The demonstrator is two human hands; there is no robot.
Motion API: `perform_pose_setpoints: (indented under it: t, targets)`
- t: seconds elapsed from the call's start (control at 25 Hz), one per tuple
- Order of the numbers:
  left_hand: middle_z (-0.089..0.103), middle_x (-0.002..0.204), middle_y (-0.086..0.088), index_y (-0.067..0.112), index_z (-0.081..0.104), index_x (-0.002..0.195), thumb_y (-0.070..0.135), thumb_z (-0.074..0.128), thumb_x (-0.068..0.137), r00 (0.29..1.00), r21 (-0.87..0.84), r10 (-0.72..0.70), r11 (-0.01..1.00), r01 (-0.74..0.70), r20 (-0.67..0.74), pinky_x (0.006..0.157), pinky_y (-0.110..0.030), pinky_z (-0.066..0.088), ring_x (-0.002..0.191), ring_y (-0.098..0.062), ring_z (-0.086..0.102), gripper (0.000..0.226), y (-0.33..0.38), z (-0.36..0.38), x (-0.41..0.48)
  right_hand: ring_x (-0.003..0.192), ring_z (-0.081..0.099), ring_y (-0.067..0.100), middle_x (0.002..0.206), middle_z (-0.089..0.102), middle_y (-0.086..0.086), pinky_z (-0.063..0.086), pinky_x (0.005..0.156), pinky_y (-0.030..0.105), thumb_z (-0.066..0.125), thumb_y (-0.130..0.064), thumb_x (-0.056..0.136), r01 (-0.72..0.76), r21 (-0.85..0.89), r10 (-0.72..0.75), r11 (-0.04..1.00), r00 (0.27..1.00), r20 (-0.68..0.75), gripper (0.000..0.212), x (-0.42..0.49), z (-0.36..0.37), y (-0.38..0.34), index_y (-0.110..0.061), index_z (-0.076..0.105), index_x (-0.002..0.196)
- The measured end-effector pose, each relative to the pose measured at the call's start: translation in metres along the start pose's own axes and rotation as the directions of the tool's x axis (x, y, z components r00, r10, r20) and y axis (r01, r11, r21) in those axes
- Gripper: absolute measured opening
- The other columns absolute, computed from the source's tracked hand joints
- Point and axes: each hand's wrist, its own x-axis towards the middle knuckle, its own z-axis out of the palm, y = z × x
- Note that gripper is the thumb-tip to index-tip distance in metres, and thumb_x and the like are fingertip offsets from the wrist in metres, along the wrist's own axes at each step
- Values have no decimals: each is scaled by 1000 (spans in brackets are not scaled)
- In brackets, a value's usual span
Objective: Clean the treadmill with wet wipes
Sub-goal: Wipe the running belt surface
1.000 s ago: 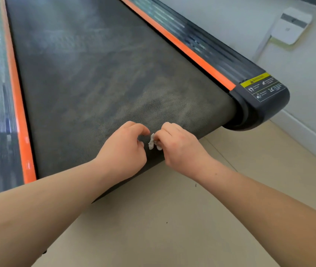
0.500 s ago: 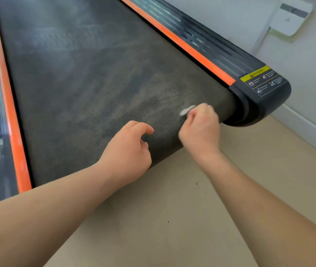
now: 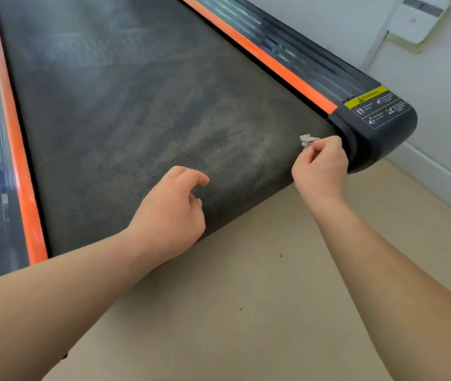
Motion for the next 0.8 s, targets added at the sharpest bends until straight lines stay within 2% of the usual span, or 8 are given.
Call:
perform_pose_setpoints:
  t: [0.12, 0.24, 0.32, 0.4, 0.52, 0.6, 0.68, 0.8]
  targets:
    - [51, 119, 15, 25, 61, 127, 11, 56, 95, 1000, 0, 0, 1000, 0, -9, 92, -32, 49, 98, -13, 59, 34, 1, -1, -3, 99, 61, 36, 102, 63, 14, 44, 83, 37, 50, -8, 93, -20, 23, 20, 1000, 1000, -22, 6, -17, 6, -12, -13, 47, 93]
    - [54, 111, 13, 25, 63, 120, 11, 55, 94, 998, 1, -64, 998, 64, -21, 91, -30, 48, 97, -14, 57, 31, 2, -3, -4, 89, 60, 33, 95, 61, 8, 48, 77, 42, 50, -10, 92, 240, -20, -237, 971, 968, 81, 6, -78, 18, -29, -15, 52, 88]
    - [57, 102, 12, 26, 63, 113, 11, 54, 90, 993, 24, -122, 992, 122, -1, 88, -30, 48, 94, -14, 57, 29, -4, -9, -9, 79, 60, 32, 89, 60, 7, 50, 66, 43, 54, -10, 89, 467, -55, -450, 883, 873, 186, 7, -136, 30, -43, -14, 59, 87]
    - [58, 96, 11, 27, 63, 103, 12, 54, 82, 982, 91, -185, 979, 181, 45, 83, -33, 50, 90, -15, 57, 27, -17, -19, -18, 69, 55, 30, 80, 57, 7, 47, 56, 41, 61, -7, 87, 624, -16, -600, 781, 758, 257, 6, -187, 41, -57, -12, 61, 83]
    - [60, 92, 8, 27, 63, 94, 8, 53, 74, 959, 164, -281, 949, 270, 45, 82, -36, 51, 89, -17, 58, 30, -47, -38, -39, 60, 45, 26, 71, 50, 7, 41, 52, 38, 58, -1, 95, 814, 79, -806, 575, 548, 225, 22, -224, 53, -64, -11, 57, 75]
    - [60, 92, 7, 27, 63, 92, 4, 50, 72, 948, 170, -319, 934, 313, 6, 83, -35, 50, 90, -19, 59, 32, -64, -46, -55, 58, 43, 25, 69, 48, 7, 39, 51, 38, 52, -2, 100, 889, 133, -887, 438, 403, 227, 31, -235, 55, -60, -12, 55, 71]
    - [58, 91, 9, 28, 61, 90, 4, 48, 72, 944, 187, -328, 929, 320, 15, 80, -34, 50, 88, -17, 58, 32, -70, -48, -68, 58, 43, 26, 68, 51, 8, 38, 51, 38, 48, 2, 100, 918, 191, -921, 349, 298, 250, 33, -245, 58, -60, -11, 55, 70]
    - [54, 87, 13, 32, 57, 85, 6, 48, 72, 944, 205, -323, 930, 305, 60, 77, -35, 51, 84, -12, 55, 30, -75, -52, -90, 54, 43, 26, 65, 50, 9, 36, 46, 38, 37, 10, 90, 918, 242, -935, 314, 255, 246, 35, -265, 68, -74, -11, 54, 67]
